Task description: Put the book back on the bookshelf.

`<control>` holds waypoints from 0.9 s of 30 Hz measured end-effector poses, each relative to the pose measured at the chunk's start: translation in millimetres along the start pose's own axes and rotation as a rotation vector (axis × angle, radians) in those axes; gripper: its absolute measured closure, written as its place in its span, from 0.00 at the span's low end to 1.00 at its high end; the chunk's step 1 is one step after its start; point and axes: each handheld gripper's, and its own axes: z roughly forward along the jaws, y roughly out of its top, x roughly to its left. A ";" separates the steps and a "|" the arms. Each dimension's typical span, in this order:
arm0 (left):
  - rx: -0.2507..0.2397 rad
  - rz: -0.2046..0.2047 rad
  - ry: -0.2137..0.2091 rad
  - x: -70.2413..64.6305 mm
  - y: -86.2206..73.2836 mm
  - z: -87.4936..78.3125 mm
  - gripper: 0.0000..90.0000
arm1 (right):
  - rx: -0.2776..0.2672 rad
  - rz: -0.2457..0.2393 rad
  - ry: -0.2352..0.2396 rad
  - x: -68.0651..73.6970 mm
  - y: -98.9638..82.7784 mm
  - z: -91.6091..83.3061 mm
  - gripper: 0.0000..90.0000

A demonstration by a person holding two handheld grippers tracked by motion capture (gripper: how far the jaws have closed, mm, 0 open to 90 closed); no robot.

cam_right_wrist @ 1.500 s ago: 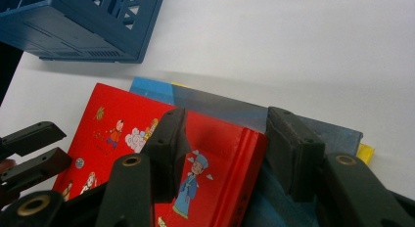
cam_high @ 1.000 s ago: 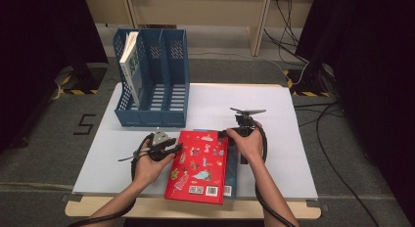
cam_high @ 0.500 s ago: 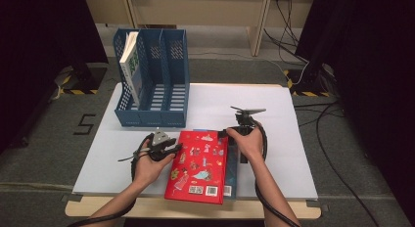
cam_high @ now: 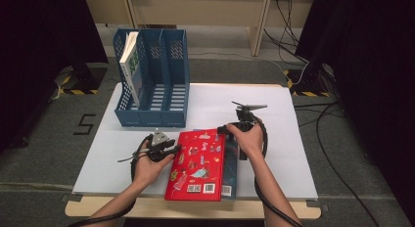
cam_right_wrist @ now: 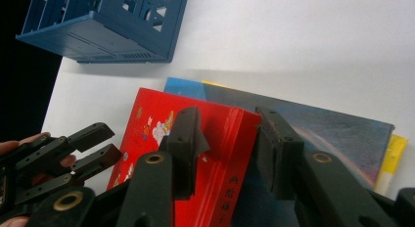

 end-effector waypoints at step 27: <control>-0.010 -0.073 -0.046 8.0 -2.3 4.3 0.62 | 0.061 0.104 0.196 7.2 2.8 2.0 0.83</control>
